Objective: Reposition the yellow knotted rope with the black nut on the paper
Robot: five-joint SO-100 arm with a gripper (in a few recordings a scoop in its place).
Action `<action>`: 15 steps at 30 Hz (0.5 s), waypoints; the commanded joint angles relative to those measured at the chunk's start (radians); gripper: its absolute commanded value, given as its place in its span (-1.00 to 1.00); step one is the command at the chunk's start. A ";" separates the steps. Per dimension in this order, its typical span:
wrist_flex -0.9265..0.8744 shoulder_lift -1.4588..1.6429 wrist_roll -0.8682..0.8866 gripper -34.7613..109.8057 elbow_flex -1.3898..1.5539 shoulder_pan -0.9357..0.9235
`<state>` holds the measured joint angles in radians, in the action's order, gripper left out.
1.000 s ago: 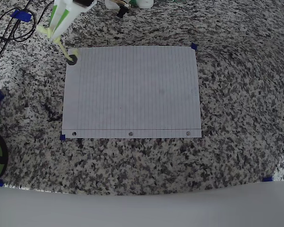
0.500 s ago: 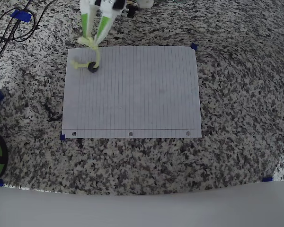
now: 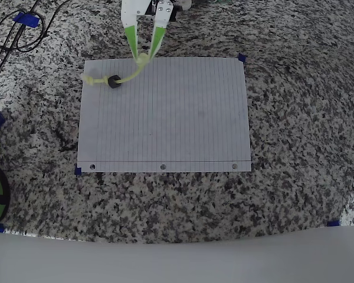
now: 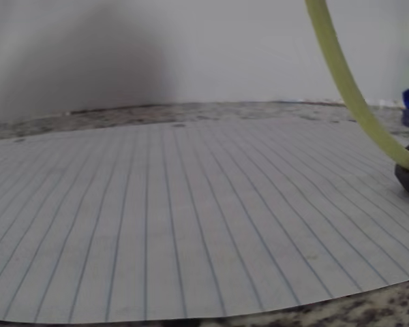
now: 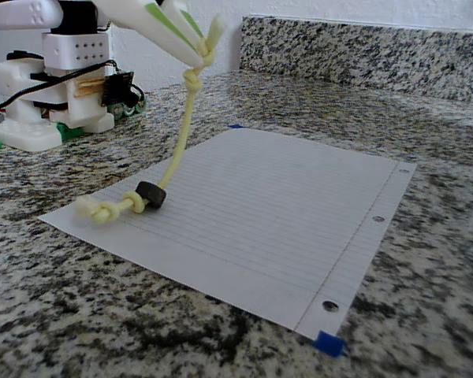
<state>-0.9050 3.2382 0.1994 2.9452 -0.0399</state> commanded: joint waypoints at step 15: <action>0.236 -0.103 0.463 -0.52 0.127 0.172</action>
<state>-0.7179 3.1615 0.5937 3.0787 0.1058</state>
